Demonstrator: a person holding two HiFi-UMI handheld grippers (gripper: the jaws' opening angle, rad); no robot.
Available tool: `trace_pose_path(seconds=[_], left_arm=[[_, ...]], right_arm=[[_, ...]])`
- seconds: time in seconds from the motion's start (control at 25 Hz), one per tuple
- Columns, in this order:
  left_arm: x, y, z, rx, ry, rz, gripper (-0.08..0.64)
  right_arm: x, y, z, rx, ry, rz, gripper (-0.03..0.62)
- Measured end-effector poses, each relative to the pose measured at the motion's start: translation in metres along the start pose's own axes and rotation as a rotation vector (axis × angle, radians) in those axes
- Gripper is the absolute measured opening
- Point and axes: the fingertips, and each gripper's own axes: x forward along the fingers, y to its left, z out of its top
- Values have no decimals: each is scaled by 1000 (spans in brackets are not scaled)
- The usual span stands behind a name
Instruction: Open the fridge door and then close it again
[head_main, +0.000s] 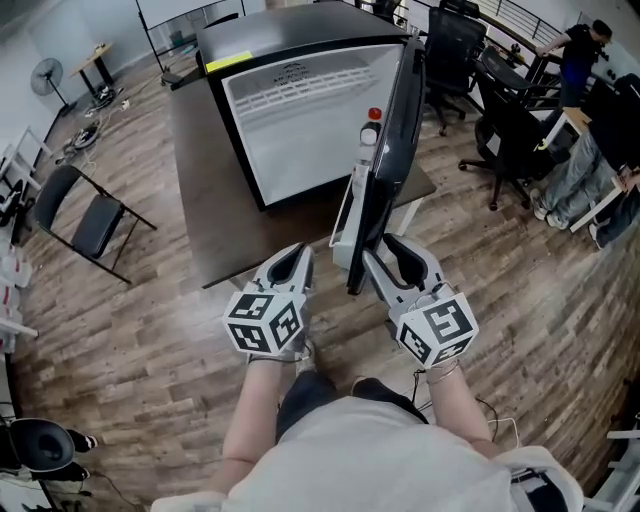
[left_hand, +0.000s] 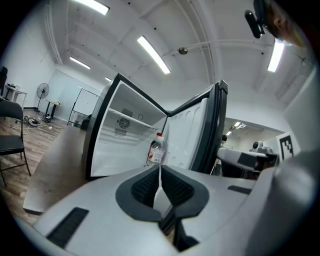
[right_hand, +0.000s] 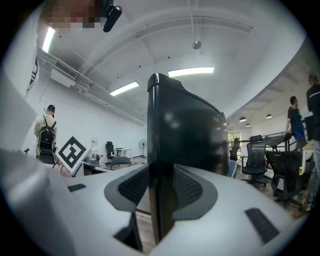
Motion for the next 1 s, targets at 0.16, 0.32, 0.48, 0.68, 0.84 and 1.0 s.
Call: trace_pose_path(seconds=[0.16,0.32,0.48,0.68,0.84,1.0], left_arm=[[-8,28,8,-5,-9,19,17],[-15,53,15,-5,-19,37,16],[-17,74,23,-11,-30,62,17],[-9,99,38,-7,-48,66,16],[0,123,50,-7,-61,74,16],[11,144,57,-32,-66,81,16]], right_arm=[[30,18,3,-6,-4,33,132],[62,36,4,-42,2,88,103],[91,48,7,-51,2,132,74],[128,56,13,-77,-3,148,-2],[160,64,17,-87,-8,158,-2],[191,67,17,-95,-1,168,-2]])
